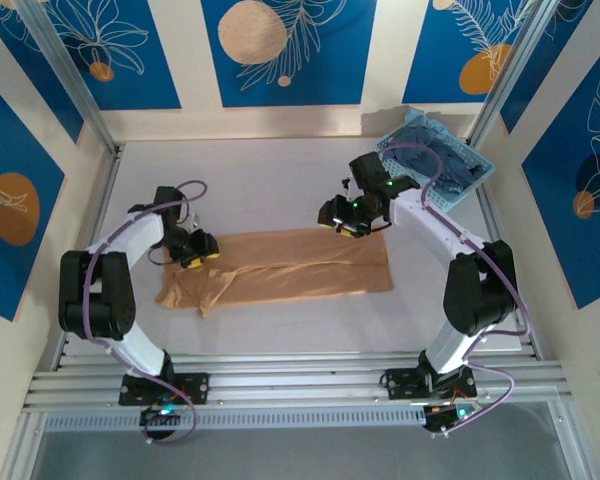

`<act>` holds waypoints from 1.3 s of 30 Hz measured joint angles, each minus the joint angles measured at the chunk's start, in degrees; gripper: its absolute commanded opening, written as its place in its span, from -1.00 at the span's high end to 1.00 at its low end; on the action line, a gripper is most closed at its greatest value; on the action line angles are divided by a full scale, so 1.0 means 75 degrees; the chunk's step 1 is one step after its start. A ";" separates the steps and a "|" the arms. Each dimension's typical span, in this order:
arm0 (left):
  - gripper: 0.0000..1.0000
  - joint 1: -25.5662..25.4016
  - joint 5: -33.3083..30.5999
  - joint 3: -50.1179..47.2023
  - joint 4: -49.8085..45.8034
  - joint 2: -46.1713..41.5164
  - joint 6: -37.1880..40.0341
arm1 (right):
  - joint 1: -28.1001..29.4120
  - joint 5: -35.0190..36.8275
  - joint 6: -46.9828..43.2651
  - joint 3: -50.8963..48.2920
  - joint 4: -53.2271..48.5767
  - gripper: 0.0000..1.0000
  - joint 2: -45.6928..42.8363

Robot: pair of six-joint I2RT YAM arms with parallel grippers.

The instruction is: Fold and stack the t-shirts

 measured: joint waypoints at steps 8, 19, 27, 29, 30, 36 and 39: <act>0.10 -0.0294 -0.0219 -0.0105 0.0096 0.0029 0.0114 | 0.0038 -0.0181 0.0026 -0.0475 0.0128 -0.09 -0.0038; 0.27 -0.0338 -0.0801 -0.1177 -0.0886 -0.1317 -0.0985 | 0.0044 -0.0236 0.0038 -0.0504 0.0154 -0.08 -0.0122; 0.12 -0.0338 -0.0766 -0.1970 -0.1378 -0.1906 -0.1714 | 0.0064 -0.0271 0.0058 -0.0530 0.0166 -0.07 -0.0122; 0.13 -0.0353 -0.0761 -0.2031 -0.1341 -0.1906 -0.1766 | 0.0067 -0.0294 0.0061 -0.0568 0.0178 -0.06 -0.0122; 0.13 -0.0358 -0.0764 -0.2057 -0.1341 -0.1906 -0.1784 | 0.0064 -0.0297 0.0064 -0.0583 0.0184 -0.06 -0.0122; 0.11 -0.0373 -0.0799 -0.2346 -0.1300 -0.1903 -0.1888 | 0.0064 -0.0356 0.0087 -0.0603 0.0192 -0.06 -0.0122; 0.14 -0.0373 -0.0796 -0.2573 -0.1157 -0.1903 -0.2040 | 0.0064 -0.0396 0.0085 -0.0603 0.0192 -0.06 -0.0119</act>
